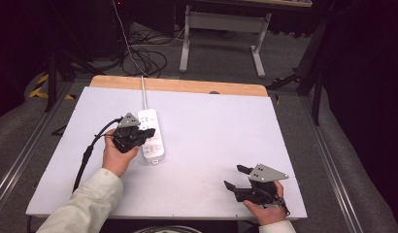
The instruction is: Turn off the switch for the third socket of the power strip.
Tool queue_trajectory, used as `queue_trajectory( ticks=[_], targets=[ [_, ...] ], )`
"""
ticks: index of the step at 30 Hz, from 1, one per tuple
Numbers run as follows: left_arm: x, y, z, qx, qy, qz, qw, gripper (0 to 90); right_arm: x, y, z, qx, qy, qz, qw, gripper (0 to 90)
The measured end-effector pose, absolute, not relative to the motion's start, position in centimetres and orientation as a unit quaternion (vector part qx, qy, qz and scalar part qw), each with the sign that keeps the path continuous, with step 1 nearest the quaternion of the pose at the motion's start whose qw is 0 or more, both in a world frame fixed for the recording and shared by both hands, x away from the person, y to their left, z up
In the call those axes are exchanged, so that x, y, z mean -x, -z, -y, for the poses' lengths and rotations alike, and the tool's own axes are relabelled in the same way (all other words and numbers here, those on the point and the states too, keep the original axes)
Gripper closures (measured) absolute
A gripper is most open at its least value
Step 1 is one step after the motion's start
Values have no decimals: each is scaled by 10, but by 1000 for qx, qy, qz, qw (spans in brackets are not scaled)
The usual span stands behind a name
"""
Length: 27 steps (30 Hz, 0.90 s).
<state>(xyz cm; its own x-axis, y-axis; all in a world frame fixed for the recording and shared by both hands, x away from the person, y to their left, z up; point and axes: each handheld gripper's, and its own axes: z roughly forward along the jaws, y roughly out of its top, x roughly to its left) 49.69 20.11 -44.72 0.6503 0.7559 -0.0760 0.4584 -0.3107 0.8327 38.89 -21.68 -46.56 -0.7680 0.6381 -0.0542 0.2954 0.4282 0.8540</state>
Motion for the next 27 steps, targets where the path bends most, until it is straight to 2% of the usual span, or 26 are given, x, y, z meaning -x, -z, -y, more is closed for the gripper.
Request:
queue_trajectory(
  ticks=[9, 27],
  targets=[
    [-505, 460, -196, -799, -164, -381, 435, 900, -389, 466, 217, -282, -454, -824, 189, 295],
    [-510, 472, -189, -809, -193, -373, 411, 899, -389, 466, 217, -280, -454, -825, 188, 295]
  ],
)
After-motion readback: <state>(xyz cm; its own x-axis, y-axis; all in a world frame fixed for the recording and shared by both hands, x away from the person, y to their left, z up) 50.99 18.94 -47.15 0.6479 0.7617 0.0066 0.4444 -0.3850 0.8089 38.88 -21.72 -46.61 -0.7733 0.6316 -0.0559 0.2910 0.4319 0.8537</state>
